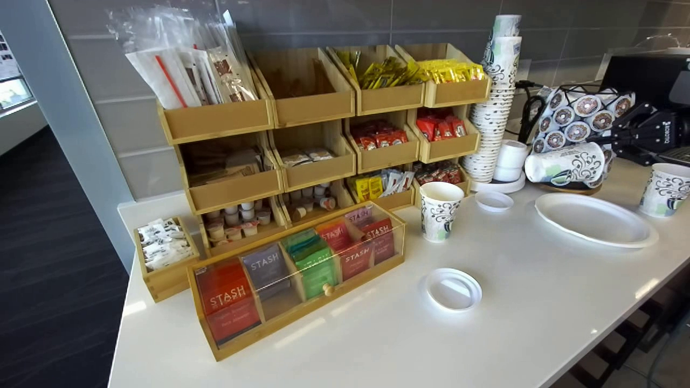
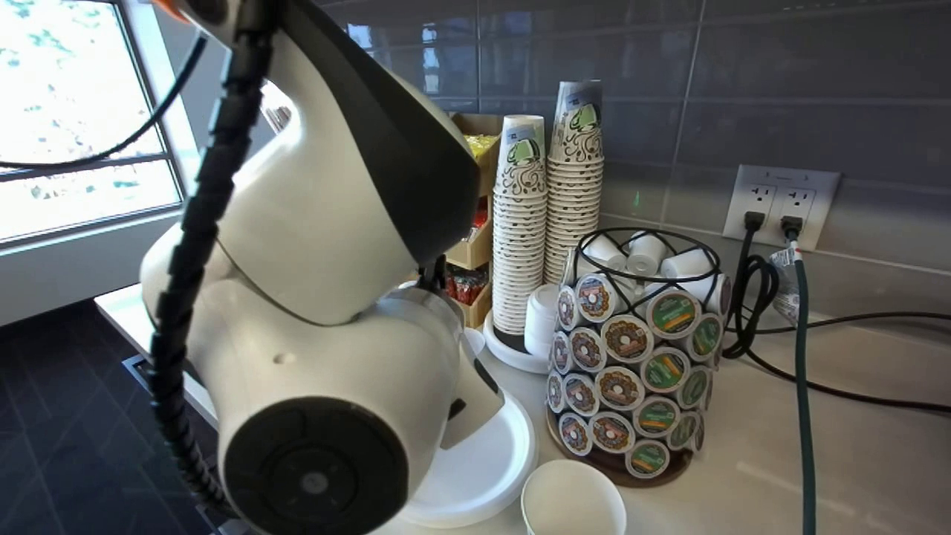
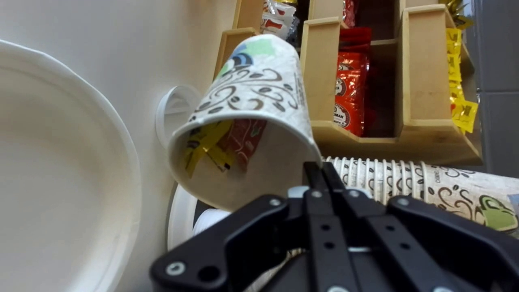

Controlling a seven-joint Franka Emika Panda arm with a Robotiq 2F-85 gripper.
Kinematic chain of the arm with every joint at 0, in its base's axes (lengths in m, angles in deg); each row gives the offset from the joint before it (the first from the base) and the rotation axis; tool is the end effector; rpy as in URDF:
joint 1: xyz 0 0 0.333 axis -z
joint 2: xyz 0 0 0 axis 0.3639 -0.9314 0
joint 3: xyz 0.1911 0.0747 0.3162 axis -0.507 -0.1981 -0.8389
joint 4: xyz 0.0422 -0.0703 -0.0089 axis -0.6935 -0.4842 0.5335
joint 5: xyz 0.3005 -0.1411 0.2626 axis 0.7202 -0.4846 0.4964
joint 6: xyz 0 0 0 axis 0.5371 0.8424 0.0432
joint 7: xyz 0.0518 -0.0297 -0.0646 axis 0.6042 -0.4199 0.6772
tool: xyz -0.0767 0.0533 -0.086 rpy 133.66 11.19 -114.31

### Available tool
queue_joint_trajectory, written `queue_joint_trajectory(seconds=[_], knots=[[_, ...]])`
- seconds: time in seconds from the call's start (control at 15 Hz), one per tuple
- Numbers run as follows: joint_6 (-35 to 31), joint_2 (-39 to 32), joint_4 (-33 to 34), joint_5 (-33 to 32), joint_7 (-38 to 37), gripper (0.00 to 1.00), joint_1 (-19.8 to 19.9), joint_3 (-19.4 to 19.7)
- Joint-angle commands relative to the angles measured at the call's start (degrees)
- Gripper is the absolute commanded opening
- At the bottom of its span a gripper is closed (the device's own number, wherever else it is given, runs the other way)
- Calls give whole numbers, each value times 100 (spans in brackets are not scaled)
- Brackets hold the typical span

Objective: Pick up the paper cup with sachets in it and pour the contents of the cup onto the white plate

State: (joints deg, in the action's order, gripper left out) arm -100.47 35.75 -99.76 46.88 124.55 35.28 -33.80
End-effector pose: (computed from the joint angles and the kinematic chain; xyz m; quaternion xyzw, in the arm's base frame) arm 0.3049 -0.3424 0.3166 -0.6360 0.5020 -0.3148 0.4943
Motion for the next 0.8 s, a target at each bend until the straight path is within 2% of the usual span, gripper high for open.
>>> queue_joint_trajectory(seconds=[0.0,0.07,0.27,0.6,0.73], knots=[[694,-951,426,432,55,1,419,-306],[360,-421,170,188,0,3,460,-387],[532,-789,339,273,-1,3,545,-469],[581,-885,408,291,-12,1,580,-535],[754,-982,469,231,-166,1,706,-621]])
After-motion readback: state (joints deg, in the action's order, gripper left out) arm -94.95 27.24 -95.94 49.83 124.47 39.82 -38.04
